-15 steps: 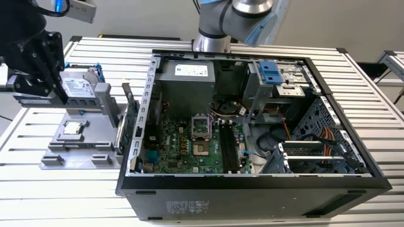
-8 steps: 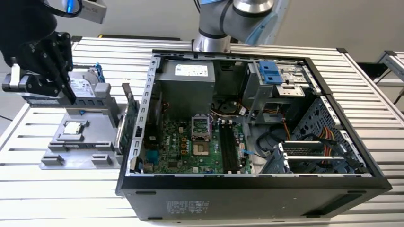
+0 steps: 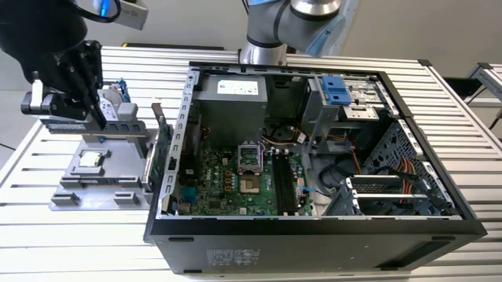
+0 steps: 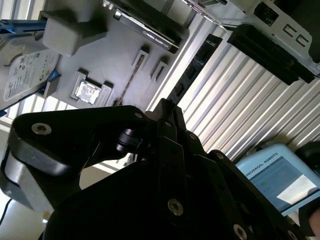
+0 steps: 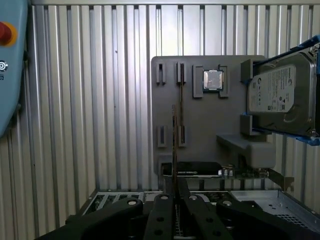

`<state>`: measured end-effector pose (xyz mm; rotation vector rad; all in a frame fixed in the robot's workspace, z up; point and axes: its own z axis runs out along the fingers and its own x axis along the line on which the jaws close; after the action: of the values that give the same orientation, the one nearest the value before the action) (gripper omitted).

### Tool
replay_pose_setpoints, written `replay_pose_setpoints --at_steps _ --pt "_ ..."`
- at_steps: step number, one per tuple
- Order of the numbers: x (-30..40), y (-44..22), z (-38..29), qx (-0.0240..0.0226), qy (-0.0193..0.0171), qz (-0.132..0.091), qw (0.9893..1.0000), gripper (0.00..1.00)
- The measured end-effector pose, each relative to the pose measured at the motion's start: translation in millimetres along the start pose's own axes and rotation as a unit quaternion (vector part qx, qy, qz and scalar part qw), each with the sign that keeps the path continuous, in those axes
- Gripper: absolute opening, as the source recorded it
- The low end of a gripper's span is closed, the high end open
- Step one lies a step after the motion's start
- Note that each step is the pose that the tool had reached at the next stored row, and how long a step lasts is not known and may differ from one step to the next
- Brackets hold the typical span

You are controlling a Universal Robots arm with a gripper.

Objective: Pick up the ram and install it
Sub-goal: 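Pick up the ram and move it above insertion slot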

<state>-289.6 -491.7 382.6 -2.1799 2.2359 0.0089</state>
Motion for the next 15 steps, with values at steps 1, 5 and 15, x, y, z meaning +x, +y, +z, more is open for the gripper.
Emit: replay_pose_setpoints --at_steps 1,5,15 --pt "-0.1 -1.9 0.1 0.0000 0.0000 0.000 1.0000 0.00" --pt "-0.2 -9.8 0.1 -0.0001 0.0000 0.000 1.0000 0.00" --pt "-0.7 -26.9 0.3 -0.0005 0.0000 0.000 1.0000 0.00"
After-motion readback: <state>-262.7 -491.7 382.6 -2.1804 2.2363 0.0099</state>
